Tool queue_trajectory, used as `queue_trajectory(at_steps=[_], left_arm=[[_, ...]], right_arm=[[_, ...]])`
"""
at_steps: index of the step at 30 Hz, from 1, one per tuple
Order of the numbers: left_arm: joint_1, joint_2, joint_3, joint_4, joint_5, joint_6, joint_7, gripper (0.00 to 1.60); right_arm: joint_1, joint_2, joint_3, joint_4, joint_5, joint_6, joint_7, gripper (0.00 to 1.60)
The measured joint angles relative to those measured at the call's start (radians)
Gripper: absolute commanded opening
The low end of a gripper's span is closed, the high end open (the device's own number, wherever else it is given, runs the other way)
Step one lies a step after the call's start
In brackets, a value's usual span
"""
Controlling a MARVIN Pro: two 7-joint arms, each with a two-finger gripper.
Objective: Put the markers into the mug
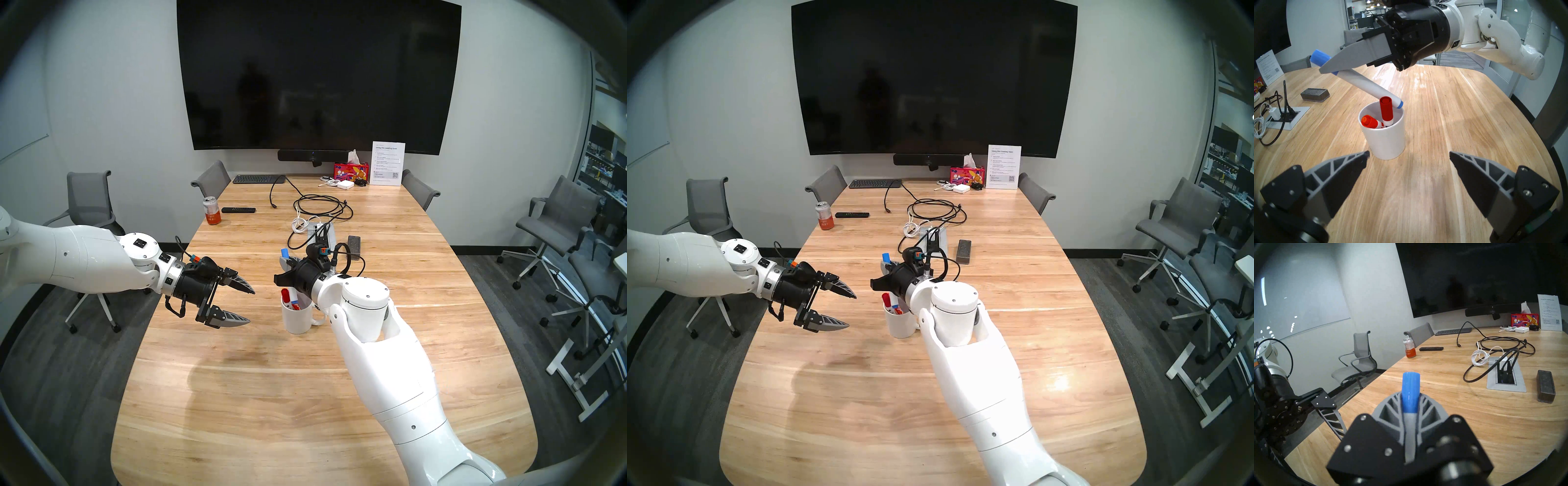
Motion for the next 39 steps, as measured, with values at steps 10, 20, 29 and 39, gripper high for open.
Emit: queue_trajectory(at_steps=[10, 20, 29, 39], left_arm=[[0.000, 0.000, 0.000, 0.000, 0.000, 0.000, 0.000, 1.60], [0.000, 0.000, 0.000, 0.000, 0.000, 0.000, 0.000, 1.60], [0.000, 0.000, 0.000, 0.000, 0.000, 0.000, 0.000, 1.60], [0.000, 0.000, 0.000, 0.000, 0.000, 0.000, 0.000, 1.60]], right_arm=[[-0.023, 0.005, 0.029, 0.015, 0.034, -0.141, 0.046, 0.00], [-0.065, 0.033, 0.057, 0.029, 0.058, -0.238, 0.113, 0.00], [-0.075, 0.046, 0.082, 0.042, 0.076, -0.280, 0.154, 0.00], [-0.076, 0.043, 0.087, 0.054, 0.080, -0.313, 0.171, 0.00]])
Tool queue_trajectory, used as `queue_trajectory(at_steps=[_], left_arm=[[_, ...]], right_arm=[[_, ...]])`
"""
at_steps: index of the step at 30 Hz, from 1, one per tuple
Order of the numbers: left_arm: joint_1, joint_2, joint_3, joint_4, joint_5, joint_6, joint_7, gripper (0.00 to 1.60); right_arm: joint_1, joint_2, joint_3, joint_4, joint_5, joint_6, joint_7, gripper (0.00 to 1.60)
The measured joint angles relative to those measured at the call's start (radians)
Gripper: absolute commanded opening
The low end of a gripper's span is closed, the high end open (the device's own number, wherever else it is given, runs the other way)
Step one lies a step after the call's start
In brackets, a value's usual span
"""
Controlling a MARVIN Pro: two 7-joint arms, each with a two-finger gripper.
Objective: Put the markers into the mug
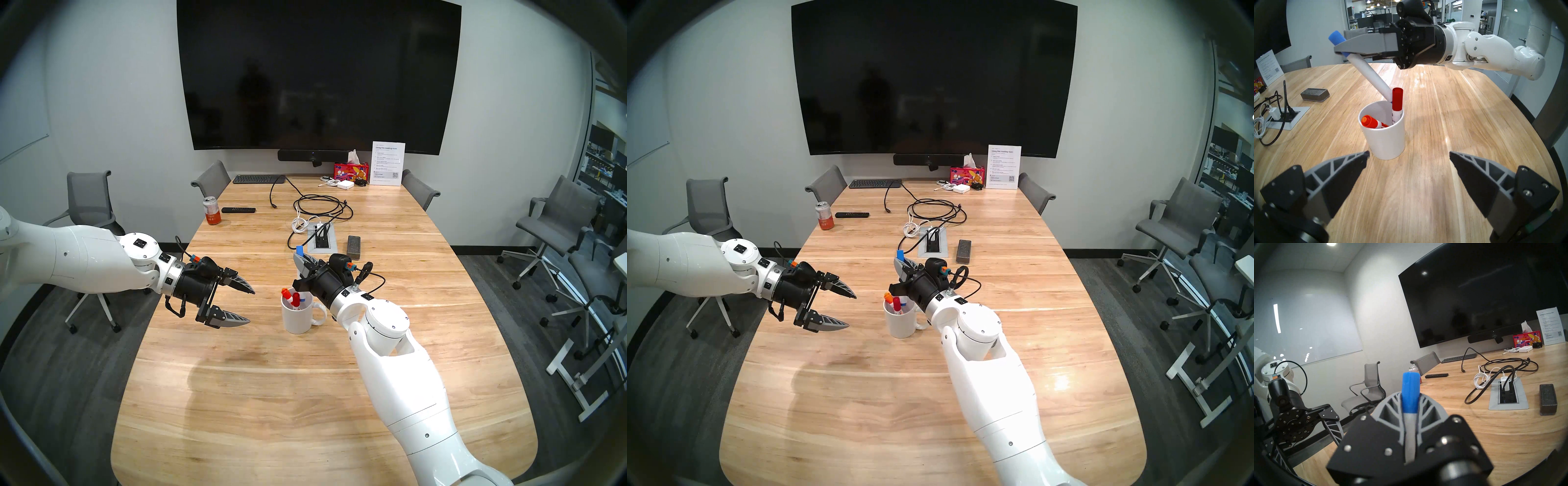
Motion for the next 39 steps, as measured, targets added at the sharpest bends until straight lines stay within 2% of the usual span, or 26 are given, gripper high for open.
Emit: queue_trajectory(at_steps=[22, 23, 24, 25, 26, 35, 39], left_arm=[[0.000, 0.000, 0.000, 0.000, 0.000, 0.000, 0.000, 1.60], [0.000, 0.000, 0.000, 0.000, 0.000, 0.000, 0.000, 1.60], [0.000, 0.000, 0.000, 0.000, 0.000, 0.000, 0.000, 1.60], [0.000, 0.000, 0.000, 0.000, 0.000, 0.000, 0.000, 1.60], [0.000, 0.000, 0.000, 0.000, 0.000, 0.000, 0.000, 1.60], [0.000, 0.000, 0.000, 0.000, 0.000, 0.000, 0.000, 1.60], [0.000, 0.000, 0.000, 0.000, 0.000, 0.000, 0.000, 1.60]], right_arm=[[-0.006, -0.008, -0.015, 0.053, 0.001, -0.065, 0.020, 0.00], [-0.006, -0.008, -0.015, 0.056, 0.001, -0.067, 0.021, 0.45], [-0.006, -0.008, -0.015, 0.057, 0.001, -0.067, 0.022, 0.73], [-0.006, -0.008, -0.015, 0.057, 0.001, -0.067, 0.022, 1.24], [-0.006, -0.007, -0.015, 0.058, 0.001, -0.067, 0.023, 1.60], [-0.018, 0.002, -0.011, 0.051, 0.001, -0.062, 0.024, 1.60], [-0.029, 0.018, -0.006, 0.031, -0.001, -0.036, 0.027, 1.60]])
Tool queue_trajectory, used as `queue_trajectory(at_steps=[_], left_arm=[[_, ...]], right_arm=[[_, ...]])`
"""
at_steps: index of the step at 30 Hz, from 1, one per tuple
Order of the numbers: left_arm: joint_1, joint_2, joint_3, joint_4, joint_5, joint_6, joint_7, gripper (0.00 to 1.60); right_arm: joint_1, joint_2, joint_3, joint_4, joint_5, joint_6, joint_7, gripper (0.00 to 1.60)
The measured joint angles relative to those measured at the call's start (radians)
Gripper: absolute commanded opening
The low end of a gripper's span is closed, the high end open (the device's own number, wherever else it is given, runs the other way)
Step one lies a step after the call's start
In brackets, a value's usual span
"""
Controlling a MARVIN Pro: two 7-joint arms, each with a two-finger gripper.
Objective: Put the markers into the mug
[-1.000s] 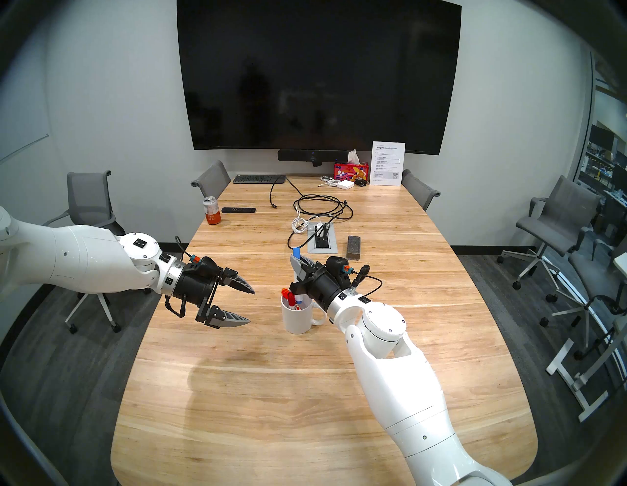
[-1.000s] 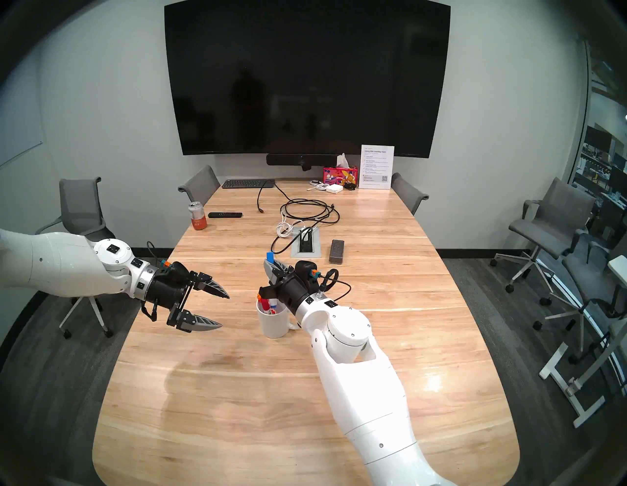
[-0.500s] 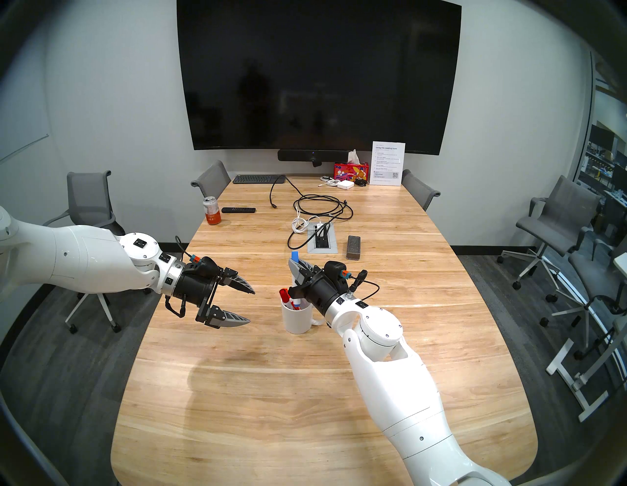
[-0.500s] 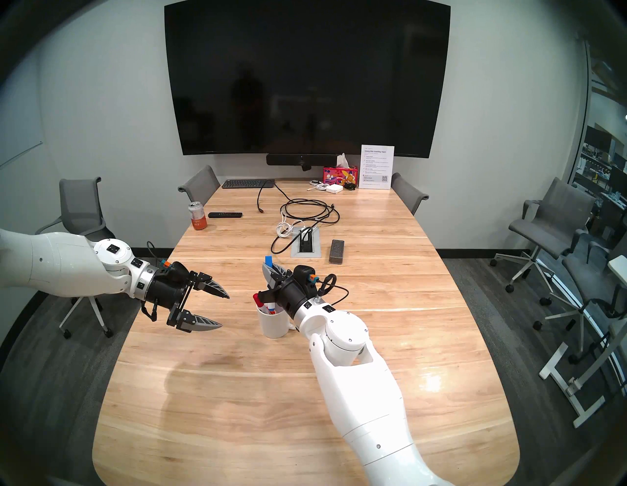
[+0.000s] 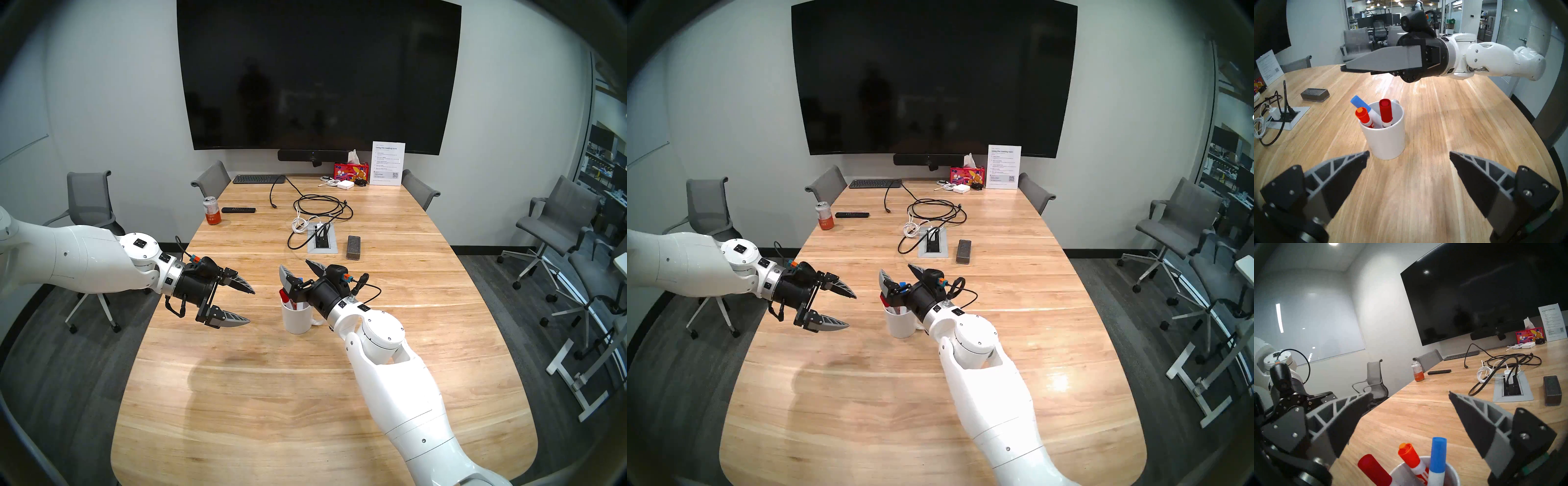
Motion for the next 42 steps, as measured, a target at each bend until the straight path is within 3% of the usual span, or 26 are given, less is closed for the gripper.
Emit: queue_trajectory(at_steps=[4, 5, 12, 22, 31, 42], left_arm=[[0.000, 0.000, 0.000, 0.000, 0.000, 0.000, 0.000, 1.60], [0.000, 0.000, 0.000, 0.000, 0.000, 0.000, 0.000, 1.60], [0.000, 0.000, 0.000, 0.000, 0.000, 0.000, 0.000, 1.60], [0.000, 0.000, 0.000, 0.000, 0.000, 0.000, 0.000, 1.60], [0.000, 0.000, 0.000, 0.000, 0.000, 0.000, 0.000, 1.60], [0.000, 0.000, 0.000, 0.000, 0.000, 0.000, 0.000, 1.60]], right_arm=[[-0.009, 0.029, -0.004, -0.032, -0.014, 0.048, 0.016, 1.60], [-0.016, 0.064, -0.013, -0.065, -0.040, 0.097, 0.039, 1.60], [-0.037, 0.158, -0.019, -0.153, -0.117, 0.209, 0.102, 1.60], [-0.038, 0.263, 0.010, -0.238, -0.174, 0.308, 0.156, 1.60], [-0.086, 0.360, 0.031, -0.281, -0.225, 0.333, 0.208, 1.60], [-0.130, 0.450, 0.048, -0.325, -0.275, 0.301, 0.271, 1.60]])
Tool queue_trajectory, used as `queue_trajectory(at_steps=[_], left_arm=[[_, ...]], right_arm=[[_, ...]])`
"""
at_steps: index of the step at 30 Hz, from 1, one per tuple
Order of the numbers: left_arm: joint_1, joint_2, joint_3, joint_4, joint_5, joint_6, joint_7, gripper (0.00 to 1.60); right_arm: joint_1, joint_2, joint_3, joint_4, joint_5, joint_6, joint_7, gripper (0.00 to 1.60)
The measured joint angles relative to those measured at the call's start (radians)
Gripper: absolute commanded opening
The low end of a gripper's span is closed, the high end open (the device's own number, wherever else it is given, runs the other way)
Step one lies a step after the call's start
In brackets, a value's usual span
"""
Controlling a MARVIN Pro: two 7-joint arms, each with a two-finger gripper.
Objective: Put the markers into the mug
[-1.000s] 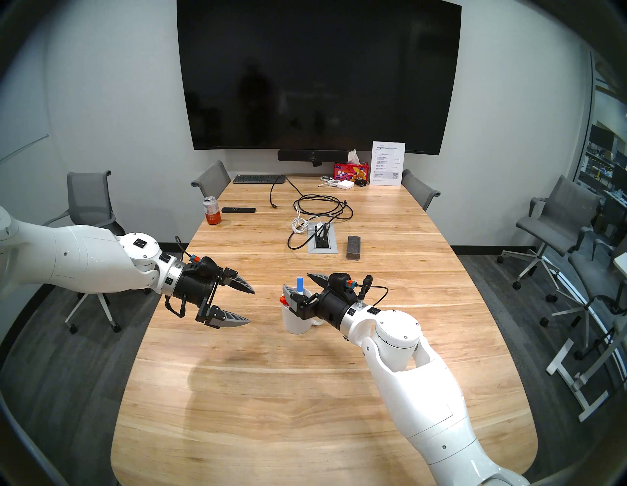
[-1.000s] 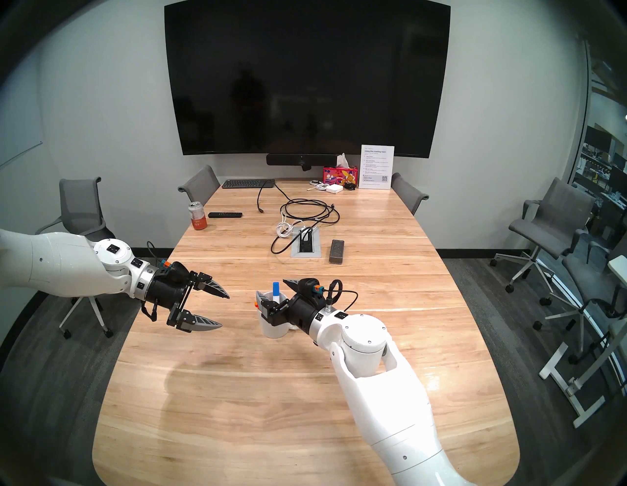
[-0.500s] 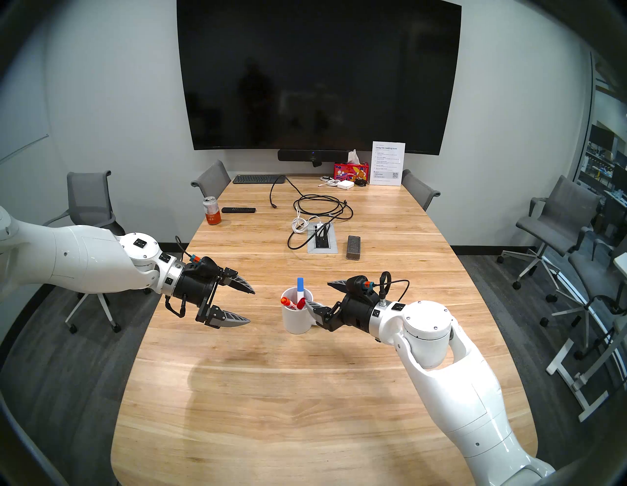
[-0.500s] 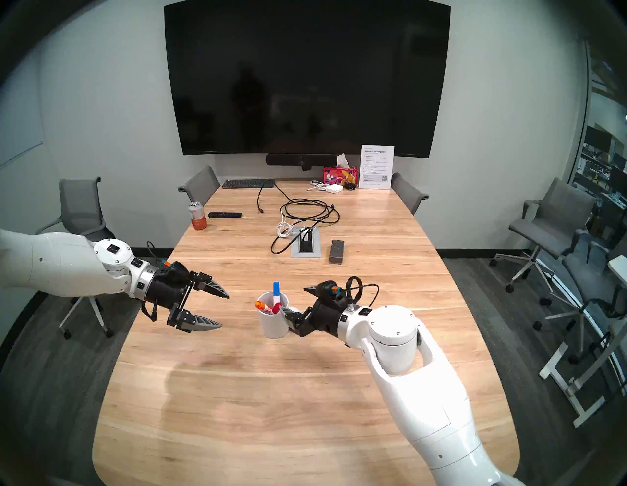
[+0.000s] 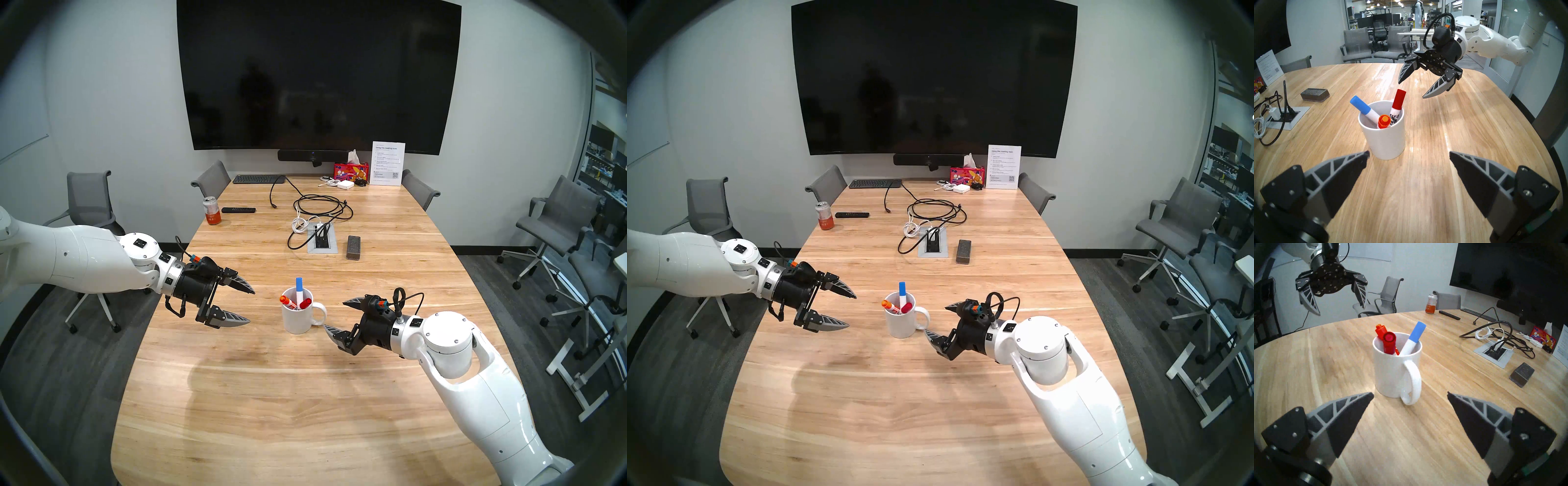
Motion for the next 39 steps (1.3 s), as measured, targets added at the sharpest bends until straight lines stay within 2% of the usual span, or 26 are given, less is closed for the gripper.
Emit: queue_trajectory(at_steps=[22, 32, 39], left_arm=[[0.000, 0.000, 0.000, 0.000, 0.000, 0.000, 0.000, 1.60], [0.000, 0.000, 0.000, 0.000, 0.000, 0.000, 0.000, 1.60], [0.000, 0.000, 0.000, 0.000, 0.000, 0.000, 0.000, 1.60]], right_arm=[[-0.021, 0.137, 0.077, -0.067, -0.043, -0.051, 0.126, 1.60], [-0.053, 0.183, 0.137, -0.072, -0.007, -0.123, 0.204, 1.60], [-0.064, 0.192, 0.153, -0.070, 0.003, -0.144, 0.226, 1.60]])
